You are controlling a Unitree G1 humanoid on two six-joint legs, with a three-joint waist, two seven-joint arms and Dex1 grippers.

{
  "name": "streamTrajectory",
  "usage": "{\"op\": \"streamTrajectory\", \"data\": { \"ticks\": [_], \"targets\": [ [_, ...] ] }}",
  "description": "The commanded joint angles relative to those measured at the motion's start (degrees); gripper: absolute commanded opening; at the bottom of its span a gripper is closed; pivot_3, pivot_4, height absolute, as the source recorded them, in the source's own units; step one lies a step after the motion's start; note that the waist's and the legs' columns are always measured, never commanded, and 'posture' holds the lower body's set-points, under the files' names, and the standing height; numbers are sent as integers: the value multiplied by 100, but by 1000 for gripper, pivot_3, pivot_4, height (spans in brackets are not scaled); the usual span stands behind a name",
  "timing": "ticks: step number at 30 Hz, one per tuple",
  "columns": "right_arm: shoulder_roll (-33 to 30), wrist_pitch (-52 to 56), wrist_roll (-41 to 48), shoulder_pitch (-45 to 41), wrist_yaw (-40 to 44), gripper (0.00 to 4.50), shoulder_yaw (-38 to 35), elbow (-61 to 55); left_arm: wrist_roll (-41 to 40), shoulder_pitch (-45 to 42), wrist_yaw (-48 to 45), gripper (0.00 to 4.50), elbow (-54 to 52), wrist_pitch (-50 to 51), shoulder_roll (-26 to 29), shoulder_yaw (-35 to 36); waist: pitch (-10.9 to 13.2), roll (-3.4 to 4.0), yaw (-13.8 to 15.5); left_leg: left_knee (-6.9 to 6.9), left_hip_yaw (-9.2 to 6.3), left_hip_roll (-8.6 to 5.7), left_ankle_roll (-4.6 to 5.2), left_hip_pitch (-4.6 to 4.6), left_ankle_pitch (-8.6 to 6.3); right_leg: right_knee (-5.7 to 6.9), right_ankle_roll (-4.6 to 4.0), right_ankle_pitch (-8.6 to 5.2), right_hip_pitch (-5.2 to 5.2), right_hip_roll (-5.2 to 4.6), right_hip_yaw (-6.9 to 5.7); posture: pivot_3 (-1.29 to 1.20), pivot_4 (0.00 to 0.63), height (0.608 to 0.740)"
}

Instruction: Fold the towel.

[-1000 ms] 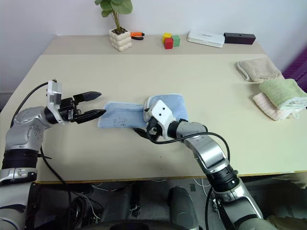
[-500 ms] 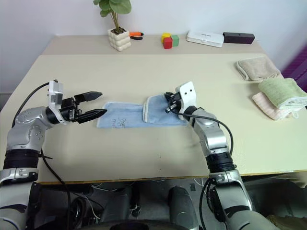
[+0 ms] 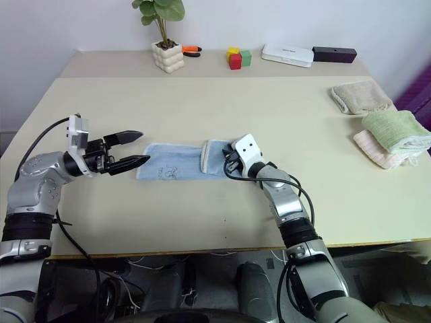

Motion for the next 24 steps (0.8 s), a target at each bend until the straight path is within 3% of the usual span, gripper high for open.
{"op": "streamTrajectory", "data": {
  "ticks": [1, 4, 5, 10, 15, 18, 24],
  "targets": [
    [33, 175, 272, 0, 201, 2716, -146, -374, -162, 63, 23, 4500, -215, 88, 72, 124, 1, 1, 0, 0, 0, 0, 0, 0, 0, 0, 0, 0, 0, 0, 0, 0, 150, 735],
    [-31, 417, 522, -35, 344, 4206, -311, -811, -309, 173, 110, 4500, -333, 302, 124, 254, 3, 5, 1, 0, 0, 0, 0, -5, 0, 0, 0, 0, -6, 0, 0, 0, 150, 735],
    [-60, 541, 659, -68, 423, 4439, -381, -1022, -384, 225, 226, 4500, -397, 421, 125, 329, 5, 6, 0, 0, 1, 0, 0, -6, 0, 0, 0, 0, -8, 0, 1, 0, 150, 735],
    [-319, 1109, 1001, -128, 675, 4439, -548, -1777, -583, 590, 919, 4500, -836, 949, 59, 567, 6, 6, 13, 0, 0, 1, 0, -11, 0, 1, 0, 0, -12, -1, 2, 0, 150, 735],
    [-1258, 1981, 1856, 11, 1861, 4439, -628, -3027, -1410, 1266, 1746, 4500, -1788, 2722, 210, 878, 10, 9, 11, -2, -5, 2, 1, -13, -1, 0, 0, 0, -15, -3, 4, 0, 150, 735],
    [-1916, 2174, 2167, 93, 2489, 4439, -693, -3432, -1547, 1517, 2534, 4500, -2340, 3099, 97, 1126, 10, 7, 35, -4, -12, 2, 1, -11, -1, -2, -1, -1, -15, -4, 4, 0, 150, 735],
    [-2476, 2301, 2321, 164, 2842, 4439, -719, -3675, -3491, 1757, 4758, 4500, -2786, 4740, -830, 2193, 9, 4, 33, -3, -20, 1, 1, -5, -2, -3, -1, -1, -11, -8, 6, 0, 150, 735]
  ]
}}
